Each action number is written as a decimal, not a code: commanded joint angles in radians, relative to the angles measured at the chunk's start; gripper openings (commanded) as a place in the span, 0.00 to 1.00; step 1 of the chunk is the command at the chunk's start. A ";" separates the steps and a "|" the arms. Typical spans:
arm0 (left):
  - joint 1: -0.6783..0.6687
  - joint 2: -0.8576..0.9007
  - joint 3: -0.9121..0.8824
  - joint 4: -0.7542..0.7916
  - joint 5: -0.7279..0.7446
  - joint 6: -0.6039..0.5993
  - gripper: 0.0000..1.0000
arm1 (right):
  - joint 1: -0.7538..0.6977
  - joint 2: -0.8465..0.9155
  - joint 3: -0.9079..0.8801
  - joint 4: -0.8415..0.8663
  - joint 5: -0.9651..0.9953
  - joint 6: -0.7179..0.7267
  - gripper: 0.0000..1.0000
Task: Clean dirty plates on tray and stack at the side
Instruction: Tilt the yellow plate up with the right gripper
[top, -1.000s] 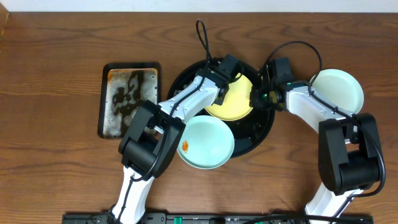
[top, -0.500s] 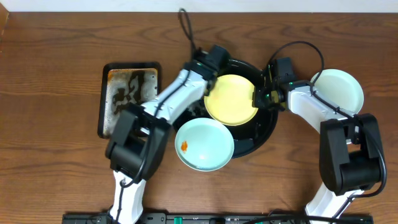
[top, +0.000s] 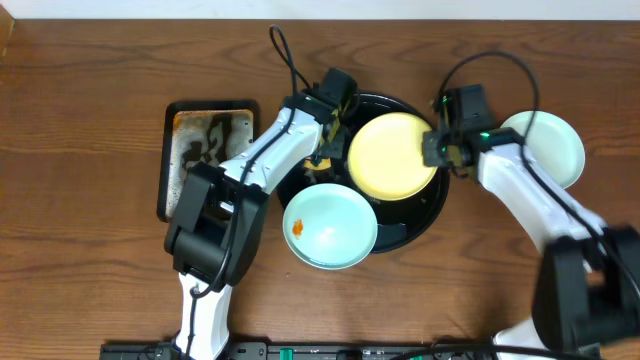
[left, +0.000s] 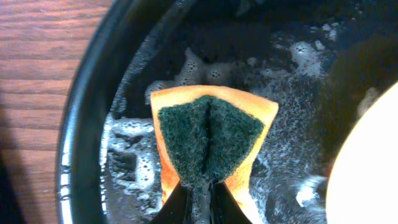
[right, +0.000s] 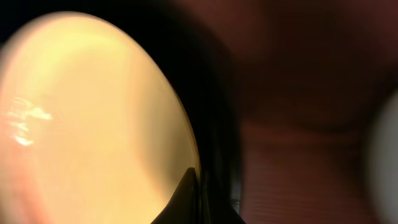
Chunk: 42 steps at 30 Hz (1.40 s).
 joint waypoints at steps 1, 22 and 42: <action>0.055 -0.015 -0.010 0.006 0.160 -0.010 0.08 | 0.043 -0.142 0.025 -0.011 0.225 -0.142 0.01; 0.135 -0.015 -0.010 0.014 0.321 0.003 0.08 | 0.390 -0.239 0.025 0.090 0.920 -0.517 0.01; 0.135 -0.015 -0.010 0.014 0.320 0.003 0.08 | 0.471 -0.239 0.025 0.126 1.067 -0.577 0.01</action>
